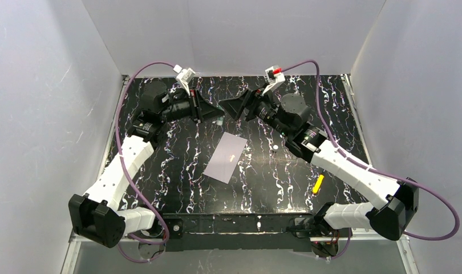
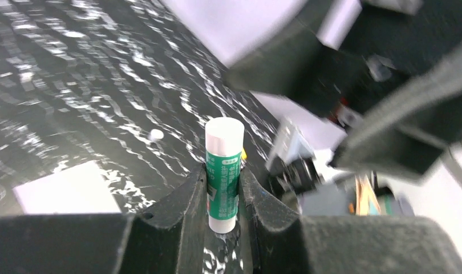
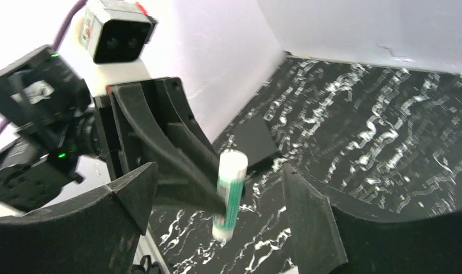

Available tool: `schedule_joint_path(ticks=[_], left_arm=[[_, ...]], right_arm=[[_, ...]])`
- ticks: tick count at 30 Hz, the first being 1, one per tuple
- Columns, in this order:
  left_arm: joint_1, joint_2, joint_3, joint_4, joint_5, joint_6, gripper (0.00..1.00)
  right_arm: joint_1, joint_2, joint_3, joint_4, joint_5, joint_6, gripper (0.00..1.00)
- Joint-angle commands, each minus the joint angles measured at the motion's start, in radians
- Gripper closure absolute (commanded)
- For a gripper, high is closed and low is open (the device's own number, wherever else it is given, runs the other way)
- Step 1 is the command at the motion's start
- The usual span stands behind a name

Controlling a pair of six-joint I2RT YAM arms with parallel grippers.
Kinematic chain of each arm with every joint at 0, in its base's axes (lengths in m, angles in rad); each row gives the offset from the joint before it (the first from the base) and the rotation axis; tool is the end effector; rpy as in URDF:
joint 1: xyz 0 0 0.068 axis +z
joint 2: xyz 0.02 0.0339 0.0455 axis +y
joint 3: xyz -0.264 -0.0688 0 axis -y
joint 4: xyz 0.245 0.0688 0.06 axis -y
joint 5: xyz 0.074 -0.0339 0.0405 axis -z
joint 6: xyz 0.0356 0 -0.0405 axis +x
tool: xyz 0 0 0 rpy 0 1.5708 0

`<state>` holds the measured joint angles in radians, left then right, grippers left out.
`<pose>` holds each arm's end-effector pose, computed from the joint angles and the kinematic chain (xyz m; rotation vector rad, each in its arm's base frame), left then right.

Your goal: Place the letter into the envelope and seal it

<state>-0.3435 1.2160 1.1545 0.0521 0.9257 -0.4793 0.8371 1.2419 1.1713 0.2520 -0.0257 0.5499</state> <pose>0.2464 -0.1184 0.4050 0.6684 1.6206 -1.3413 0.1943 0.2168 0.4257 -0.2364 1.4742 1.1600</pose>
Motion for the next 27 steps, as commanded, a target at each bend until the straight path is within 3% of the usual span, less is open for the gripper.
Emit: schedule_joint_path(ticks=[1, 4, 7, 16, 19, 22, 27], left_arm=[[0.005, -0.050, -0.037, 0.024, -0.457, -0.240, 1.00], [0.004, -0.066, -0.046, 0.000, -0.580, -0.343, 1.00], [0.004, -0.054, -0.008, -0.124, -0.643, -0.410, 1.00], [0.004, -0.012, -0.006, -0.134, -0.576, -0.511, 1.00], [0.004, -0.012, -0.002, -0.110, -0.578, -0.507, 1.00], [0.004, -0.007, 0.001, -0.114, -0.562, -0.505, 1.00], [0.005, -0.002, -0.001, -0.121, -0.536, -0.490, 1.00]], right_arm=[[0.022, -0.027, -0.031, -0.056, 0.199, 0.075, 0.15], [0.056, -0.004, -0.031, -0.073, 0.213, 0.058, 0.22], [0.087, 0.018, -0.016, -0.095, 0.248, 0.014, 0.23], [0.131, 0.231, 0.245, -0.346, 0.334, -0.092, 0.22], [0.152, 0.259, 0.268, -0.360, 0.373, -0.108, 0.24], [0.160, 0.264, 0.272, -0.347, 0.379, -0.116, 0.34], [0.161, 0.281, 0.289, -0.350, 0.374, -0.121, 0.41]])
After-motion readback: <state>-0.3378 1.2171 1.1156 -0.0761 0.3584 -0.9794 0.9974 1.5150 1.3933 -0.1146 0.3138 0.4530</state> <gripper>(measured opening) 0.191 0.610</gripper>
